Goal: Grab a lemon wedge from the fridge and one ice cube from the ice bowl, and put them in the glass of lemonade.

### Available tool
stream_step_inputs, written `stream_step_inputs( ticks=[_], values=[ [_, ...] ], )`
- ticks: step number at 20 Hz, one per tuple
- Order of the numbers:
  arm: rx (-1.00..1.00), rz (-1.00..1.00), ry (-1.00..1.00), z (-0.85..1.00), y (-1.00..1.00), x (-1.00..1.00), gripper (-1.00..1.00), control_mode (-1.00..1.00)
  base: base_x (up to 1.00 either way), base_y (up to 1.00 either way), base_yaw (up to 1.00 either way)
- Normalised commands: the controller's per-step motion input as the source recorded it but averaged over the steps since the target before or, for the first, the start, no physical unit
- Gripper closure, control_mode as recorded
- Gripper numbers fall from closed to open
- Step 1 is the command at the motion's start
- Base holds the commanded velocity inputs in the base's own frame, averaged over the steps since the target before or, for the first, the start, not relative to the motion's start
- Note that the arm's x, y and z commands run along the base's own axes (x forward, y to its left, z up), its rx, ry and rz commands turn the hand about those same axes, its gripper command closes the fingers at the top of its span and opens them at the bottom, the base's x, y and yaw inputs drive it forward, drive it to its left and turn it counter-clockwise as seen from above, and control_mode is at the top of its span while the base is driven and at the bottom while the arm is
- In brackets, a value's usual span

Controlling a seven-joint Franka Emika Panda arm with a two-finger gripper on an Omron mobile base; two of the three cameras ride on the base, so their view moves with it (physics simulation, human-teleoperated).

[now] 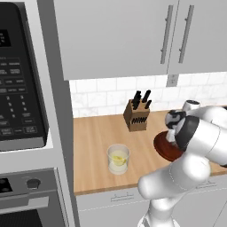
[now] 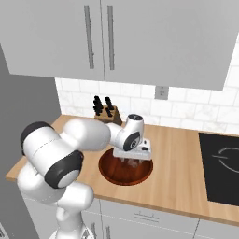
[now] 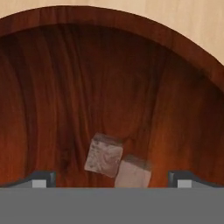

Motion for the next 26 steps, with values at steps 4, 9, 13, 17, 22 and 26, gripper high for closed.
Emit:
stream_step_inputs(
  ticks=[4, 9, 13, 17, 22, 26],
  values=[
    [0.0, 0.0, 0.05, -0.3, 0.06, 0.0, -1.0, -1.0, 0.0, 0.0, 0.0],
    [0.0, 0.01, 0.07, -0.15, 0.0, -0.01, -1.0, -1.0, 0.0, 0.0, 0.0],
    [0.0, 0.02, 0.0, -0.02, 0.0, -0.04, -1.0, -1.0, 0.0, 0.0, 0.0],
    [0.0, 0.03, 0.0, 0.0, 0.01, -0.33, -1.0, -1.0, 0.0, 0.0, 0.0],
    [0.0, 0.03, 0.0, 0.0, 0.15, -0.25, -1.0, -1.0, 0.0, 0.0, 0.0],
    [0.0, 0.03, -0.03, 0.08, 0.32, 0.05, -1.0, -1.0, 0.0, 0.0, 0.0]
  ],
)
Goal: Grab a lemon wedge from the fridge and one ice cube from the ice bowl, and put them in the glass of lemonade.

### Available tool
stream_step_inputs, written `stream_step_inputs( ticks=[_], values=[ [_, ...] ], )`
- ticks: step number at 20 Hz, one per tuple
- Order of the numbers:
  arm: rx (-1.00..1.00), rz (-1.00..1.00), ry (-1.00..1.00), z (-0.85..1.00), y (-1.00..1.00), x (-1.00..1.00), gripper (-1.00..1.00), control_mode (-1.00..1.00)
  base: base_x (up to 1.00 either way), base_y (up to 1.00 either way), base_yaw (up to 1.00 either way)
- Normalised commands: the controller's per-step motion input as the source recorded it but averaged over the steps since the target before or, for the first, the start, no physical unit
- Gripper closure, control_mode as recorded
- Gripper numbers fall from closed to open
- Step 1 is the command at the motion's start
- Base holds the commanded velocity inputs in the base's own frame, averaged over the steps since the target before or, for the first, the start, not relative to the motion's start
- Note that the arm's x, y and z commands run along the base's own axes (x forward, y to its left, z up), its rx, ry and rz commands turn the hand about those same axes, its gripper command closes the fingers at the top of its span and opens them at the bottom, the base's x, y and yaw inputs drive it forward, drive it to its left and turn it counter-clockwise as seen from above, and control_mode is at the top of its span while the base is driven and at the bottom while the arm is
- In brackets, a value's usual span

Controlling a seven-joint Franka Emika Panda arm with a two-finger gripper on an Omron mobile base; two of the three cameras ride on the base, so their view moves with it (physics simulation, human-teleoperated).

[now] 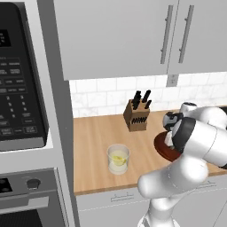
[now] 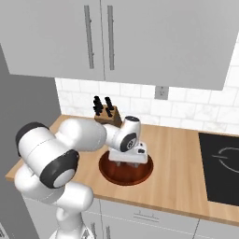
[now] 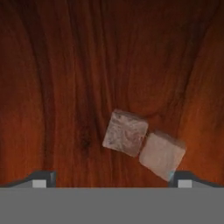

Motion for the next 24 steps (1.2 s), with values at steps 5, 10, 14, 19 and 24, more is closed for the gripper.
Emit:
stream_step_inputs(
  ticks=[5, 10, 14, 19, 24],
  values=[
    [0.0, 0.0, 0.0, 0.06, 0.08, 0.2, -1.0, -1.0, 0.0, 0.0, 0.0],
    [0.0, 0.01, 0.0, 0.02, 0.0, -0.13, -1.0, -1.0, 0.0, 0.0, 0.0],
    [0.0, 0.0, 0.0, 0.0, 0.0, 0.11, -1.0, -1.0, 0.0, 0.0, 0.0],
    [0.0, 0.0, -0.02, 0.0, 0.03, 0.37, -1.0, -1.0, 0.0, 0.0, 0.0],
    [0.0, 0.0, -0.01, 0.0, 0.0, 0.04, -1.0, -1.0, 0.0, 0.0, 0.0]
  ],
)
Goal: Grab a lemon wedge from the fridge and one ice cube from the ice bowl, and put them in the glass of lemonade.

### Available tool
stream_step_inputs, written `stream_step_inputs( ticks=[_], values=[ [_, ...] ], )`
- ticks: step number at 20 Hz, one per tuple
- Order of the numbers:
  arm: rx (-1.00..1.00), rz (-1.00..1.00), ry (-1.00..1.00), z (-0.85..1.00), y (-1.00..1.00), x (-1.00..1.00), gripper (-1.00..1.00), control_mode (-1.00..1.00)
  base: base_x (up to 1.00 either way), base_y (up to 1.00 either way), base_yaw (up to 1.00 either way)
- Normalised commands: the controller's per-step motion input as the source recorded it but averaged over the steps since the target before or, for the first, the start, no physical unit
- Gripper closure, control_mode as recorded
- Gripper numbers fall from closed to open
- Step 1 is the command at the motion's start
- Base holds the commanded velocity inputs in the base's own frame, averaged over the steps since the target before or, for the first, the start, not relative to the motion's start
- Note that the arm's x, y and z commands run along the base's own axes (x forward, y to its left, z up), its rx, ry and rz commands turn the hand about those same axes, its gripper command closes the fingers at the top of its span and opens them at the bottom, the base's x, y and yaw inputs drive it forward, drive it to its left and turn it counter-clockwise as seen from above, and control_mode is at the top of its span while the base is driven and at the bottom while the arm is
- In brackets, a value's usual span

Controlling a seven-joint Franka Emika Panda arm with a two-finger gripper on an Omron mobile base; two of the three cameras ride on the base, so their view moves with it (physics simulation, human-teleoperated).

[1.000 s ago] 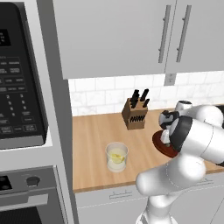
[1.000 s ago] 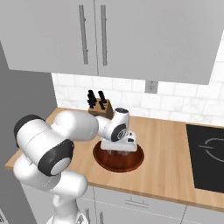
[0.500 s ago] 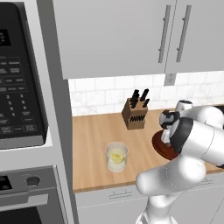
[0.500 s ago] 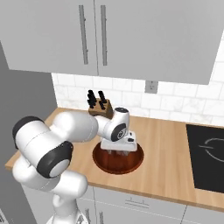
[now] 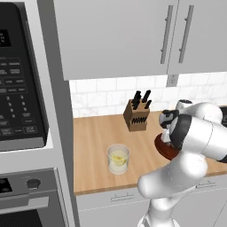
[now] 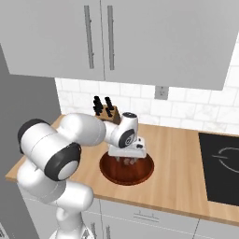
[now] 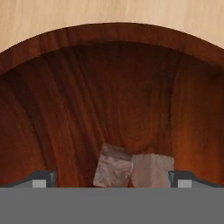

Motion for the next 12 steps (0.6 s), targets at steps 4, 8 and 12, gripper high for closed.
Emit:
stream_step_inputs(
  ticks=[4, 8, 12],
  values=[
    [0.0, 0.0, 0.0, -0.02, 0.0, -0.21, -1.0, -1.0, 0.0, 0.0, 0.0],
    [0.0, 0.02, 0.0, 0.0, 0.0, -0.23, -1.0, -1.0, 0.0, 0.0, 0.0],
    [0.0, 0.09, 0.0, -0.05, 0.09, 0.0, -1.0, -1.0, 0.0, 0.0, 0.0]
  ],
)
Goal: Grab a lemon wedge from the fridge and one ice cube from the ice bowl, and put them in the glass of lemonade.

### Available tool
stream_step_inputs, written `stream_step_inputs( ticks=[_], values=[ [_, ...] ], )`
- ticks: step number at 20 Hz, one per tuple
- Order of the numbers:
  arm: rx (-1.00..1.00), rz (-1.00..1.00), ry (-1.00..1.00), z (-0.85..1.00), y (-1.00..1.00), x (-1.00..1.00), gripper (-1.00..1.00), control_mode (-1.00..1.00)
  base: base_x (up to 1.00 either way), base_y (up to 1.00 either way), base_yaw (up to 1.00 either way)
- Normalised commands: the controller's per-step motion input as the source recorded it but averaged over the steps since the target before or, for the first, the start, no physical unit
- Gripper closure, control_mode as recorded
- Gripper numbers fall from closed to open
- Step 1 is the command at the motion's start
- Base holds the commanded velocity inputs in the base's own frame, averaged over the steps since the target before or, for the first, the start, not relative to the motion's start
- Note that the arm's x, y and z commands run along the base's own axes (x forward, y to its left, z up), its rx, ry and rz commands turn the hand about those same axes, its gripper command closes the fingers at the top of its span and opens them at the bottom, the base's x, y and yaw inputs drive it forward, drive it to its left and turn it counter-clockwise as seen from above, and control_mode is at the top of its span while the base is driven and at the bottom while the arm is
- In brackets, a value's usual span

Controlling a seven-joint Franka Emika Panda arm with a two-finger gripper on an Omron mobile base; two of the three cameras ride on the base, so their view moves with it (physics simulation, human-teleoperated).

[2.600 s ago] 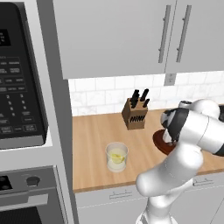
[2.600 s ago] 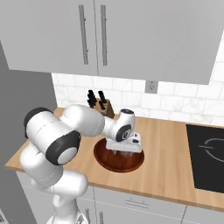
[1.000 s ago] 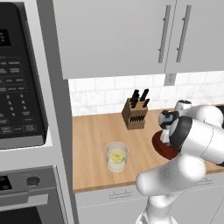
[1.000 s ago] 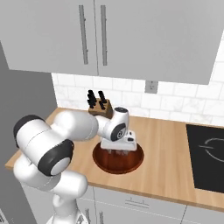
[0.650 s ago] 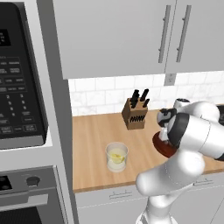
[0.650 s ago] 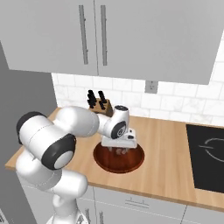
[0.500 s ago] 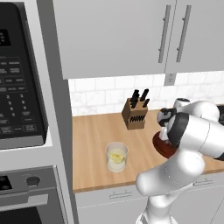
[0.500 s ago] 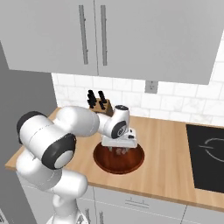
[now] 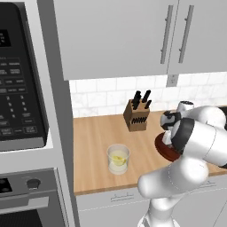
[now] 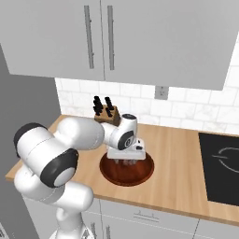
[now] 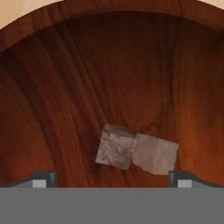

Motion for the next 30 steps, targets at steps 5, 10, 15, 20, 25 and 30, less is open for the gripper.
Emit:
stream_step_inputs(
  ticks=[5, 10, 15, 20, 25, 30],
  values=[
    [0.0, 0.02, -0.04, 0.0, 0.07, 0.19, -1.0, -1.0, 0.0, 0.0, 0.0],
    [0.0, 0.0, -0.01, 0.0, 0.0, -0.19, -1.0, -1.0, 0.0, 0.0, 0.0],
    [0.01, -0.02, -0.03, -0.01, 0.0, -0.26, -1.0, -1.0, 0.0, 0.0, 0.0],
    [0.0, -0.09, -0.05, -0.03, 0.01, 0.08, -1.0, -1.0, 0.0, 0.0, 0.0],
    [0.0, -0.17, -0.05, 0.0, 0.14, 0.24, -1.0, -1.0, 0.0, 0.0, 0.0],
    [0.02, -0.17, -0.01, 0.0, -0.09, -0.04, -1.0, -1.0, 0.0, 0.0, 0.0]
  ],
)
